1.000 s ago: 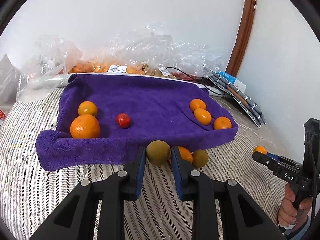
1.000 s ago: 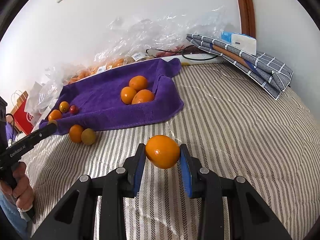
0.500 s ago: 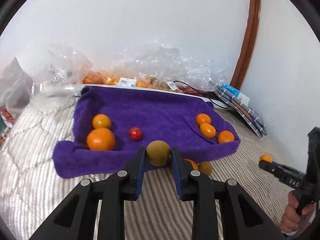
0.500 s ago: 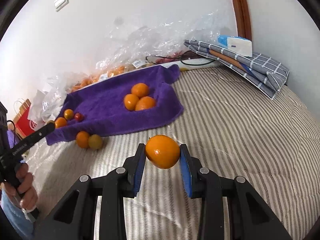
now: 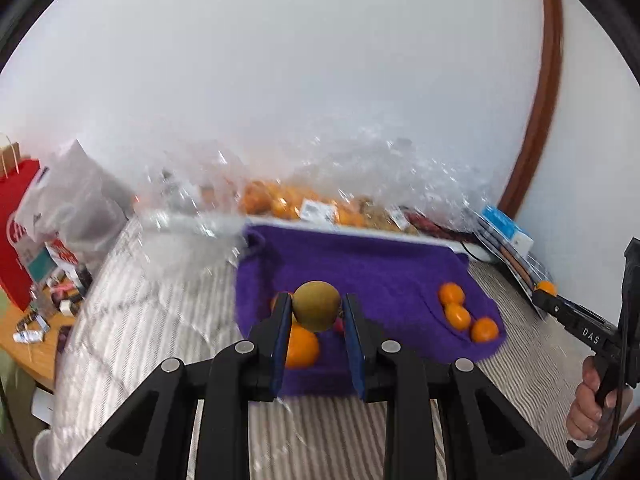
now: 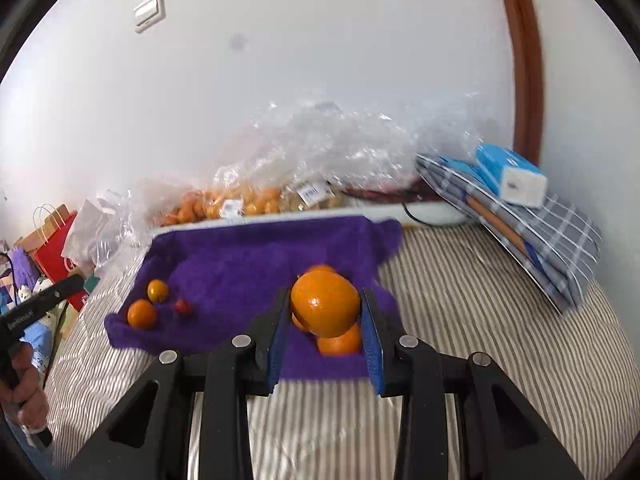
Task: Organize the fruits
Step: 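Lower both held fruits onto the purple towel and open both tools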
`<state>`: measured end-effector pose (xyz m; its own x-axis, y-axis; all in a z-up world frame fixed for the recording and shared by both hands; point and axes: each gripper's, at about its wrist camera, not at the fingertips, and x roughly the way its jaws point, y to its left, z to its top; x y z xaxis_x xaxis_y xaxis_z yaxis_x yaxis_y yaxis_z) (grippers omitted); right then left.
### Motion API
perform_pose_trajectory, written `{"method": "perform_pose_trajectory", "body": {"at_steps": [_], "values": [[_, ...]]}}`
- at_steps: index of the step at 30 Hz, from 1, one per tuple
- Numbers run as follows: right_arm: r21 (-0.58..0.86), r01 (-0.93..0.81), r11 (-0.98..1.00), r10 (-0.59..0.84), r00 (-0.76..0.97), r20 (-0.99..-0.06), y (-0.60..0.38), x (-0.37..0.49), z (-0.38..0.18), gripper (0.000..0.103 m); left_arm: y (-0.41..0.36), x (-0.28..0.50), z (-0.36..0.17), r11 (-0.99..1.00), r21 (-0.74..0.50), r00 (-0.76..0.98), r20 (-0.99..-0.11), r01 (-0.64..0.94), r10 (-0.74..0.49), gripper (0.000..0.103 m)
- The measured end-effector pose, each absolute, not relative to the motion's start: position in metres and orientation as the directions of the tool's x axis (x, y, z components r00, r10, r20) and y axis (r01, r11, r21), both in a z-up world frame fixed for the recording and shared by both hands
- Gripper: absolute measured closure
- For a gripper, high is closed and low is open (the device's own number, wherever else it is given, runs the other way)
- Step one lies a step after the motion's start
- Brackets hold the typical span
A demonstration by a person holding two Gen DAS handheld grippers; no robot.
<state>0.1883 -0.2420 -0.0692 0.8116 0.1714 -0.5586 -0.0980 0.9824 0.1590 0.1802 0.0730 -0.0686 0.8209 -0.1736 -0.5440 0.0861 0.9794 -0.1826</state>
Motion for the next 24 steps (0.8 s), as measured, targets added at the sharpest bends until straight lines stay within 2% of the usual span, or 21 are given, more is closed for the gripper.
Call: {"method": "perform_pose_trajectory", "body": {"at_steps": [2, 5, 11, 14, 15, 19, 24], "values": [[0.148, -0.106, 0.983, 0.171, 0.813, -0.556, -0.236, 0.200, -0.070, 0.069, 0.071, 0.194, -0.068, 0.983, -0.170, 0.820, -0.552, 0.069, -0.153, 0.078], [0.132, -0.123, 0.984, 0.176, 0.810, -0.560, -0.228, 0.223, -0.071, 0.069, 0.065, 0.213, -0.075, 0.974, -0.211, 0.804, -0.565, 0.079, -0.188, 0.078], [0.158, -0.125, 0.980, 0.193, 0.803, -0.564, -0.234, 0.248, -0.089, 0.069, 0.054, 0.235, -0.113, 0.960, -0.263, 0.802, -0.552, 0.093, -0.228, 0.078], [0.197, -0.122, 0.973, 0.217, 0.776, -0.592, -0.241, 0.258, -0.111, 0.069, 0.051, 0.241, -0.128, 0.974, -0.210, 0.785, -0.587, 0.091, -0.200, 0.078], [0.189, -0.103, 0.977, 0.201, 0.750, -0.630, -0.241, 0.265, -0.118, 0.069, 0.051, 0.242, -0.130, 0.975, -0.204, 0.785, -0.589, 0.086, -0.193, 0.078], [0.216, -0.098, 0.971, 0.221, 0.712, -0.667, -0.242, 0.275, -0.132, 0.069, 0.056, 0.248, -0.138, 0.958, -0.274, 0.763, -0.600, 0.087, -0.241, 0.078], [0.189, -0.082, 0.979, 0.191, 0.703, -0.685, -0.238, 0.277, -0.140, 0.069, 0.052, 0.252, -0.145, 0.958, -0.270, 0.755, -0.605, 0.101, -0.250, 0.078]]}}
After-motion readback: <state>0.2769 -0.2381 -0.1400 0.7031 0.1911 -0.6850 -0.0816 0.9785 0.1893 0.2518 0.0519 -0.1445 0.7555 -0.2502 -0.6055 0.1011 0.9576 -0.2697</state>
